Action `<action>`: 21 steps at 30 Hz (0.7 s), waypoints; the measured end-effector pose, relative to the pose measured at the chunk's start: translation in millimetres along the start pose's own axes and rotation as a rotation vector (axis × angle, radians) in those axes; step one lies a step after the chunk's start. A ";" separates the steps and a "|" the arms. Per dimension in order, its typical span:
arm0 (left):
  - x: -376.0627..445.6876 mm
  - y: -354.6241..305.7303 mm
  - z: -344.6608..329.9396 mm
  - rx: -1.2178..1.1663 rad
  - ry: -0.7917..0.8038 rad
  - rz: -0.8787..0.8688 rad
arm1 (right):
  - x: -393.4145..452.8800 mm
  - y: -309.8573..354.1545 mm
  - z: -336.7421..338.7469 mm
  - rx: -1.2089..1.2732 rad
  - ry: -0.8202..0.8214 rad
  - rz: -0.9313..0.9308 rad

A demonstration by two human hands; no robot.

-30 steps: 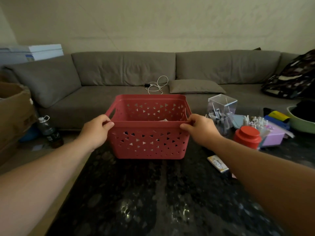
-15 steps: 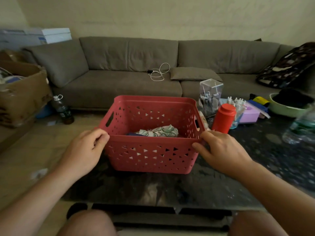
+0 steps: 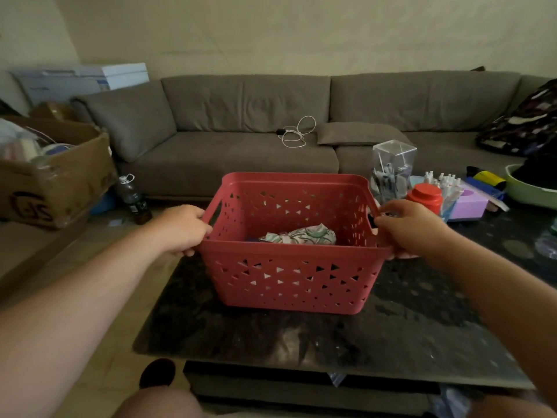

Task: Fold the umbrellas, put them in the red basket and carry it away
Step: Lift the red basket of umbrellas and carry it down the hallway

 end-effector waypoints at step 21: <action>18.9 -31.0 -44.2 -1.078 -0.097 0.191 | -174.1 14.3 -58.5 0.150 0.135 0.148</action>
Point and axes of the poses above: each hand's wrist, its own x-axis towards the middle knuckle, its own z-axis out of the back of the hand, y = z × x, the point moved 3 cm from there along x, towards the middle knuckle, and after that the axes turned 7 degrees about z, right-handed, at the moved point
